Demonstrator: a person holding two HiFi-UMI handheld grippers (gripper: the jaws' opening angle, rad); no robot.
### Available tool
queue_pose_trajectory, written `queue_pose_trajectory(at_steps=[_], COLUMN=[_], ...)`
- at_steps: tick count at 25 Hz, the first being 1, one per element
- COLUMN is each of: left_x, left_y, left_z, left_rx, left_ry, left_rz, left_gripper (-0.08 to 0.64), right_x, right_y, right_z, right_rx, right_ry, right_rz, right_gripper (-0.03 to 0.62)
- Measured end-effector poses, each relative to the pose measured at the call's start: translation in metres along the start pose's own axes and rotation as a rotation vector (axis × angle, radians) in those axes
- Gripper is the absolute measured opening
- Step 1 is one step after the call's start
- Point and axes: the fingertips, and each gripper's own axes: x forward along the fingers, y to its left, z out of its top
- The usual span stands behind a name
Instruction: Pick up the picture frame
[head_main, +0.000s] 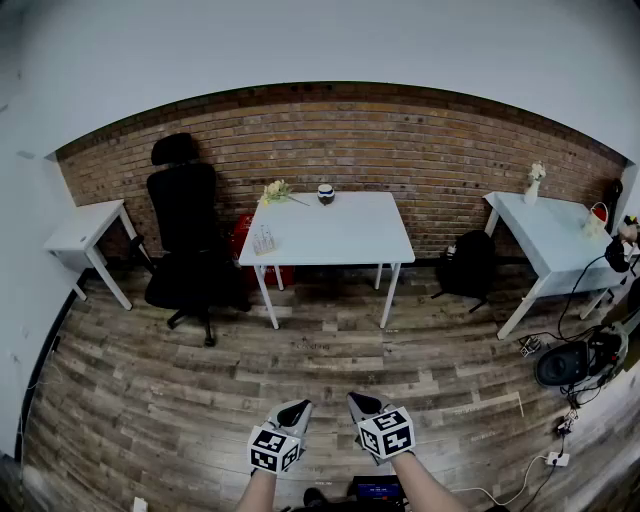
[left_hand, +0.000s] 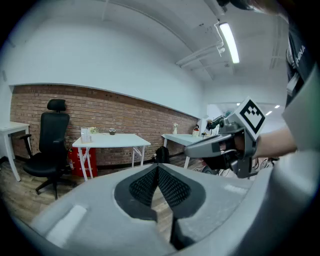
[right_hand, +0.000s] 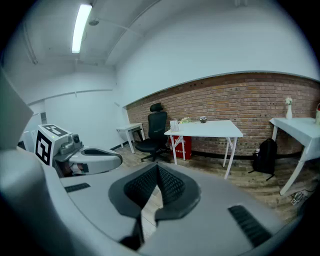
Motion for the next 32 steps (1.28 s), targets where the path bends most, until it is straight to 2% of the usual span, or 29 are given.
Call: queue_pose_trajectory(at_steps=[7, 24, 32], left_x=[-0.007, -0.007, 0.003], left_y=[0.004, -0.005, -0.015], left_z=[0.002, -0.002, 0.002], left_rx=[-0.027, -0.019, -0.071], left_ry=[-0.017, -0.008, -0.025], left_rz=[0.016, 0.024, 0.029], left_gripper=[0.011, 0.011, 0.012], right_x=[0.001, -0.004, -0.011], right_y=[0.006, 0.001, -0.011], right_z=[0.001, -0.007, -0.009], right_rx=[0.000, 0.028, 0.027], right_ry=[-0.004, 0.002, 0.006], right_rz=[0.011, 0.012, 0.033], right_gripper=[0.008, 0.008, 0.008])
